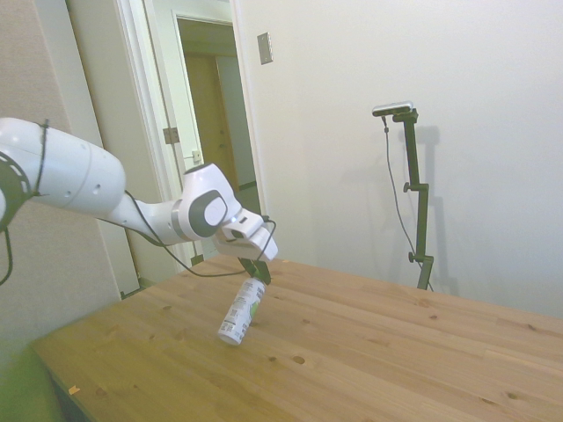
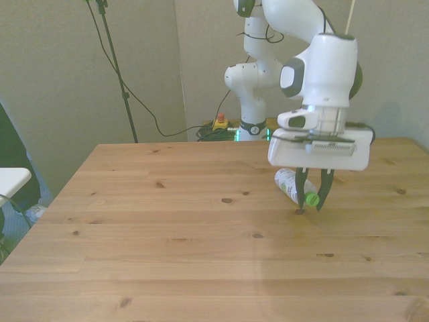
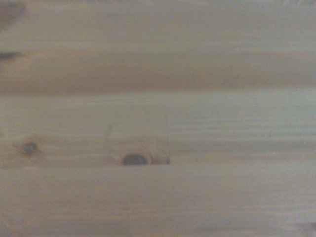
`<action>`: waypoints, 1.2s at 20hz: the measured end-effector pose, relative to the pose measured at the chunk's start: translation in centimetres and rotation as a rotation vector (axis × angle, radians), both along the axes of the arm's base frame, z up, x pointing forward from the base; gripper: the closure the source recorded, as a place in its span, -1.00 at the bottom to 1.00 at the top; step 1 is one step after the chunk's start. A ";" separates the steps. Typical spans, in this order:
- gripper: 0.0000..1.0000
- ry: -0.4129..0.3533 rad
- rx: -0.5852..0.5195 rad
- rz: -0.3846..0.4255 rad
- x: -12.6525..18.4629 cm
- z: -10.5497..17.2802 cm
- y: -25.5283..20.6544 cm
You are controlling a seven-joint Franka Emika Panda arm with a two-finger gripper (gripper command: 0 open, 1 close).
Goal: Stand the water bottle
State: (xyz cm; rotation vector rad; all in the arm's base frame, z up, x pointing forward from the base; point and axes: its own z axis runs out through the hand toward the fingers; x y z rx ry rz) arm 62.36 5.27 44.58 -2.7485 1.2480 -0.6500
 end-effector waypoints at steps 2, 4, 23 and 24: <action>1.00 -0.064 -0.037 0.014 -1.5 2.9 1.3; 1.00 -0.127 -0.075 0.020 -3.0 5.1 2.3; 1.00 -0.609 -0.137 -0.082 -2.9 3.7 4.4; 1.00 -0.630 -0.135 -0.090 -2.4 3.7 4.4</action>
